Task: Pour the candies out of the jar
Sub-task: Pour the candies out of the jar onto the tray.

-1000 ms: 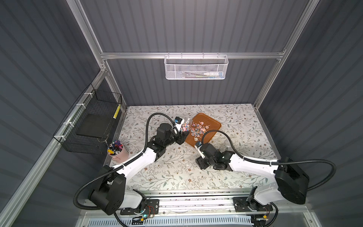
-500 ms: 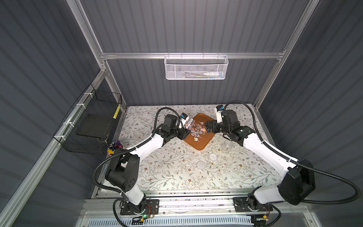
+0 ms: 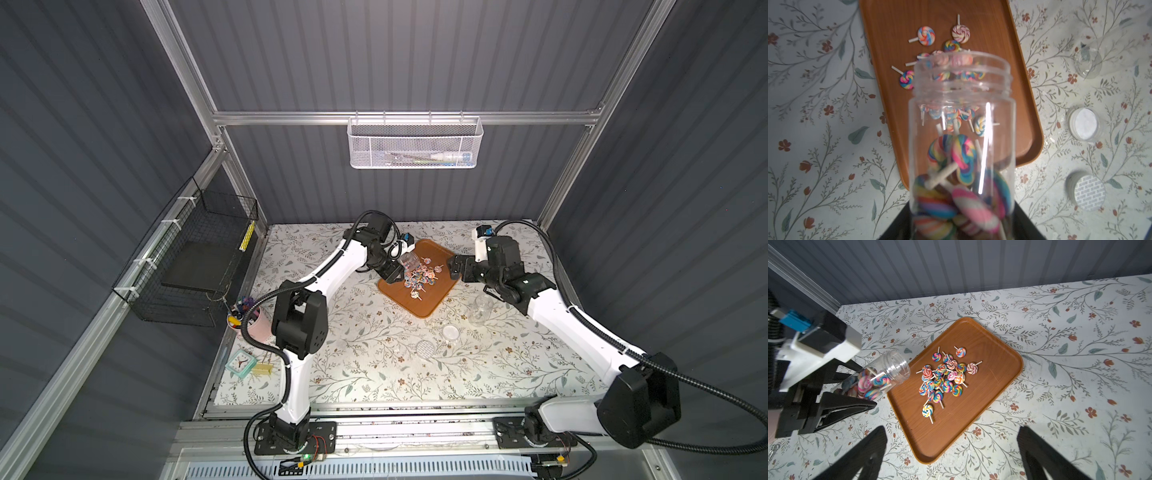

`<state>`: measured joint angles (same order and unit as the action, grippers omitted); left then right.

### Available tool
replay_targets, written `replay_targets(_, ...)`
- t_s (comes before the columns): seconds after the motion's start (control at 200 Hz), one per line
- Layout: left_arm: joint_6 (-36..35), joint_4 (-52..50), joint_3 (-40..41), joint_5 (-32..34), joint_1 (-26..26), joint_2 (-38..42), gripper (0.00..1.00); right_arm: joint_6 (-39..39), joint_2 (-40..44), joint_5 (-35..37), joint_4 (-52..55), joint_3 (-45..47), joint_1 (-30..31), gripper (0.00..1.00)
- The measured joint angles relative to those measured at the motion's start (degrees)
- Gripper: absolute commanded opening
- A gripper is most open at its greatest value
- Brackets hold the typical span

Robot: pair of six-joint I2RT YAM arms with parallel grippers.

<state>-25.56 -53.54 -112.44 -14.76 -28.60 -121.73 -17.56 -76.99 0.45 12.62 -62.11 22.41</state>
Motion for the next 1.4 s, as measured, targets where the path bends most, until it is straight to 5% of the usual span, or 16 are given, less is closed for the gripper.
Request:
replay_targets(0.145, -1.5, -9.7, -8.7, 1.4, -0.3, -6.1, 0.00, 0.0, 0.6, -0.4, -0.7, 0.1, -0.5, 0.99)
replay_targets(0.35, -2.0, -16.2, -10.0, 4.4, -1.2, -8.3, 0.00, 0.0, 0.6, -1.3, -1.0, 0.3, -0.7, 0.99)
replay_targets(0.815, -1.9, -17.6, -5.9, 13.9, -2.1, -7.8, 0.00, -1.2, -0.1, -3.9, -1.0, 0.3, -0.7, 0.99)
replay_targets(1.046, -1.9, -19.3, -11.0, 16.3, -3.0, -9.4, 0.00, -1.5, -0.1, -4.0, -1.0, 0.3, -0.7, 0.99)
replay_targets(1.246, -2.1, -22.1, -25.9, 17.6, -4.6, -19.6, 0.00, -1.9, -0.1, -4.6, -1.1, 0.3, -0.7, 0.99)
replay_targets(1.401, -1.9, -20.6, -20.8, 17.1, -5.4, -18.0, 0.00, -2.0, 0.0, -5.1, -1.3, 0.6, -0.7, 0.99)
